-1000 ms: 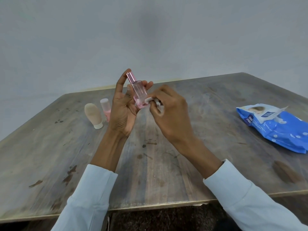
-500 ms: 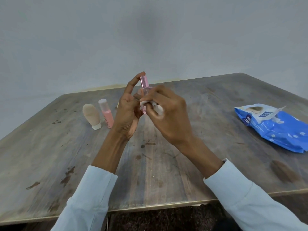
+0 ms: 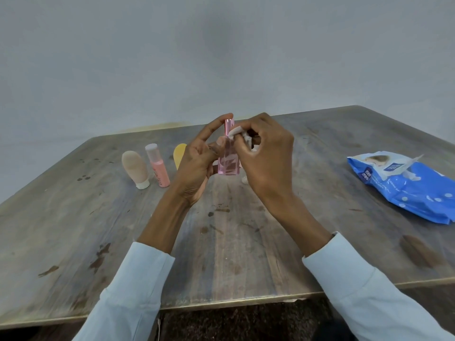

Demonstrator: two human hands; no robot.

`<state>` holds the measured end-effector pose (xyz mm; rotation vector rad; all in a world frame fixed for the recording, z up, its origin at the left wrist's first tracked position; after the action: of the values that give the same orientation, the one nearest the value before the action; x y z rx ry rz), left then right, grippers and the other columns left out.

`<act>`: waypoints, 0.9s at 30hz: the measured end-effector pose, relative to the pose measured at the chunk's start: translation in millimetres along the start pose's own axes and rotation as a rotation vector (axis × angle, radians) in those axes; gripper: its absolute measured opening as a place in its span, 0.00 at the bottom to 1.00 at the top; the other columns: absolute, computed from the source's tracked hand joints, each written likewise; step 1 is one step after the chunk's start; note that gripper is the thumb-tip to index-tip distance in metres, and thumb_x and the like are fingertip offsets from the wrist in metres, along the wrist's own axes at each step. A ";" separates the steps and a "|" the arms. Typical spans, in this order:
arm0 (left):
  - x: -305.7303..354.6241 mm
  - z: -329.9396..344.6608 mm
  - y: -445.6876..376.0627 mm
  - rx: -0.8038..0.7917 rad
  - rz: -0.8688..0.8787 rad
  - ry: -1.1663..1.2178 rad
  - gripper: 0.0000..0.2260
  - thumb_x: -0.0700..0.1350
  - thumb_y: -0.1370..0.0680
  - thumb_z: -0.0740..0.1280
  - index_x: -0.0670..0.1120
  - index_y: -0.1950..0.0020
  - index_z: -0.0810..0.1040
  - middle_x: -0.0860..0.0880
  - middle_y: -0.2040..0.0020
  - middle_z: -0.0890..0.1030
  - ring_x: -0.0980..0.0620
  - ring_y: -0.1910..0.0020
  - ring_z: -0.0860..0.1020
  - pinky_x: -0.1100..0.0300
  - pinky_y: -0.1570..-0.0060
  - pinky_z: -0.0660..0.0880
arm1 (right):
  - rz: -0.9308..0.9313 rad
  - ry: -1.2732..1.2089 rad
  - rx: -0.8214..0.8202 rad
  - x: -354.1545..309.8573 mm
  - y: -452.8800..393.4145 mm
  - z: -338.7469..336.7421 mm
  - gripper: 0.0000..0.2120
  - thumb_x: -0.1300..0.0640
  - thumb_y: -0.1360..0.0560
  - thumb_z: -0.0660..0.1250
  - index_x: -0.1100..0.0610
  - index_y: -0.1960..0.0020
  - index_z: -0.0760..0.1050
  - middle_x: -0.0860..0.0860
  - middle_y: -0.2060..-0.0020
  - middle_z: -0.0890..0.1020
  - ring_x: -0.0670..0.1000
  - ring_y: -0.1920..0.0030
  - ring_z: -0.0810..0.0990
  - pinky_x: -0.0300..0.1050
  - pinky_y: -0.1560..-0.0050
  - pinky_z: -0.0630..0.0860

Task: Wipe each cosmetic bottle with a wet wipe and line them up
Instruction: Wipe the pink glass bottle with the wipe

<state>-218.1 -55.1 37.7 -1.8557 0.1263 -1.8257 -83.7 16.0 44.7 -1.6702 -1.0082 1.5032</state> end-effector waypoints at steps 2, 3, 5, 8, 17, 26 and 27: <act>2.9 3.2 1.6 0.000 -0.007 -0.006 0.21 0.43 0.13 0.65 0.52 0.20 0.72 0.43 0.41 0.86 0.48 0.44 0.86 0.58 0.52 0.83 | -0.034 -0.017 -0.014 -2.6 0.2 -1.1 0.04 0.65 0.23 0.76 0.57 0.53 0.86 0.48 0.56 0.84 0.43 0.56 0.82 0.34 0.53 0.77; 3.5 3.1 1.8 0.006 -0.003 -0.012 0.22 0.44 0.15 0.66 0.52 0.20 0.73 0.42 0.39 0.86 0.46 0.43 0.85 0.56 0.51 0.83 | -0.036 -0.038 -0.023 -3.4 0.9 -0.3 0.04 0.65 0.23 0.76 0.57 0.53 0.87 0.48 0.56 0.85 0.43 0.56 0.82 0.34 0.53 0.78; 3.1 0.3 1.0 0.029 0.016 -0.044 0.22 0.46 0.16 0.67 0.53 0.20 0.73 0.40 0.37 0.85 0.42 0.40 0.84 0.49 0.50 0.85 | 0.063 -0.090 -0.016 -1.3 1.0 2.1 0.04 0.64 0.23 0.76 0.56 0.53 0.87 0.46 0.56 0.85 0.44 0.56 0.84 0.38 0.54 0.81; 0.2 -2.6 -1.0 0.080 0.030 -0.052 0.22 0.43 0.14 0.65 0.51 0.20 0.72 0.40 0.38 0.86 0.40 0.38 0.85 0.43 0.44 0.84 | 0.166 -0.114 -0.034 4.6 1.7 2.5 0.05 0.64 0.23 0.76 0.54 0.52 0.87 0.45 0.56 0.85 0.45 0.56 0.84 0.42 0.54 0.83; 1.5 -16.9 -5.7 0.293 0.131 0.058 0.23 0.43 0.12 0.62 0.48 0.17 0.64 0.35 0.34 0.83 0.36 0.32 0.82 0.35 0.36 0.80 | 0.496 -0.158 -0.349 14.6 8.8 9.3 0.05 0.59 0.25 0.79 0.50 0.56 0.86 0.46 0.59 0.88 0.45 0.58 0.87 0.41 0.54 0.84; 0.8 -9.9 -7.2 0.290 0.086 0.140 0.21 0.47 0.12 0.59 0.48 0.18 0.64 0.34 0.34 0.82 0.36 0.33 0.82 0.43 0.38 0.81 | 0.904 -0.572 -0.439 15.9 12.7 13.0 0.06 0.65 0.26 0.80 0.60 0.52 0.84 0.59 0.48 0.88 0.55 0.48 0.88 0.46 0.45 0.86; 0.9 -10.1 -7.6 0.297 0.089 0.125 0.21 0.47 0.11 0.56 0.48 0.17 0.63 0.35 0.34 0.83 0.36 0.34 0.83 0.43 0.38 0.82 | 0.887 -0.562 -0.439 15.2 12.5 12.4 0.07 0.64 0.26 0.80 0.61 0.50 0.84 0.58 0.49 0.88 0.53 0.49 0.88 0.44 0.47 0.86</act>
<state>-229.9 -52.0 41.2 -1.5099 -0.0178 -1.7893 -94.0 23.0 25.1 -2.2257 -0.9552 2.5787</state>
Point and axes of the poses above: each hand's wrist, its own y-axis away from the middle knuckle, its own z-axis out of the palm, x = y × z, the point moved 1 cm from there along -y, towards the middle knuckle
